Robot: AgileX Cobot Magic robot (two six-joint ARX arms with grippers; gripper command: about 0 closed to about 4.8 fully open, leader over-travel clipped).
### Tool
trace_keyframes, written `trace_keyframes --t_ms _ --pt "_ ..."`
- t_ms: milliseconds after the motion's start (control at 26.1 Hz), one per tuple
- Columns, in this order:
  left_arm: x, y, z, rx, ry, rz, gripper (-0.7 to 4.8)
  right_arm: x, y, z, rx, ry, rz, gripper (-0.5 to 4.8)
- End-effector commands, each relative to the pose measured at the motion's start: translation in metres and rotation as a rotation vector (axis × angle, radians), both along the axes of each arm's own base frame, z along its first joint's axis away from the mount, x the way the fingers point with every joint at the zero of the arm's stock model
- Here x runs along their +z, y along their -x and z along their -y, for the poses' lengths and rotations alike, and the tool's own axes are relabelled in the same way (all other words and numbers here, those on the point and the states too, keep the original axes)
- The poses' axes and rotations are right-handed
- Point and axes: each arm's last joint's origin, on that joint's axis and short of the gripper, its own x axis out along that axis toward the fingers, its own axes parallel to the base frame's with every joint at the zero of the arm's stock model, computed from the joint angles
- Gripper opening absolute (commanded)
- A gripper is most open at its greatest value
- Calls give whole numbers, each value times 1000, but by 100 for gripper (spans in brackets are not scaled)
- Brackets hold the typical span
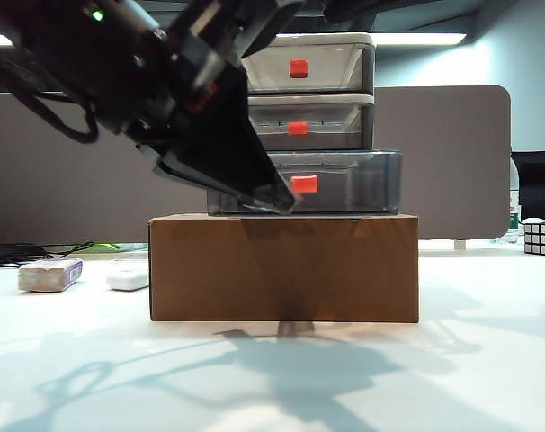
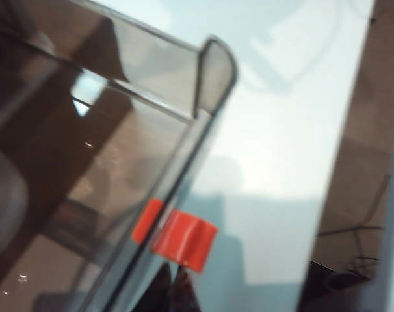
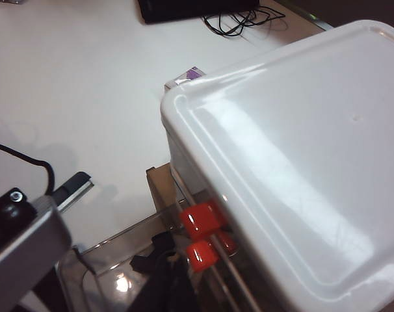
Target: Open the third layer of the drawer on the table, pick up the transparent tape on the table and put it in, and finally close the drawer.
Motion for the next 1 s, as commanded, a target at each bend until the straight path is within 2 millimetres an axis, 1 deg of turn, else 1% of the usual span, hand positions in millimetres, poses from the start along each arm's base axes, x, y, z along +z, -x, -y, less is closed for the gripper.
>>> trace_keyframes --t_ms 38,192,268,384,422,460,537,614,729,997 --pt "2 -7 4 60 10 90 -6 4 0 0 -2 -16 22 -5" --pt "5 -11 4 134 7 167 -6 15 -2 -1 -5 -68 119 -5" --pt "6 -13 4 183 -1 202 -6 20 -6 -1 -61 -80 183 -5" --pt "8 -15 5 211 14 234 -6 19 -14 -4 -118 -76 218 -5" --pt "9 -17 6 217 27 245 -6 18 -19 -6 -135 -69 217 -5" --pt "9 -20 8 235 42 266 -6 13 -27 -9 -170 -44 204 -5" --pt "7 -23 11 242 62 282 -6 6 -38 -14 -183 -14 169 -5" --pt "6 -26 13 266 65 300 -6 -1 -44 -17 -185 22 119 -5" --pt "4 -28 14 287 67 315 -6 -6 -44 -17 -185 46 85 -5" --pt "-2 -35 17 385 39 364 -6 -5 -43 -16 -189 51 80 -5"
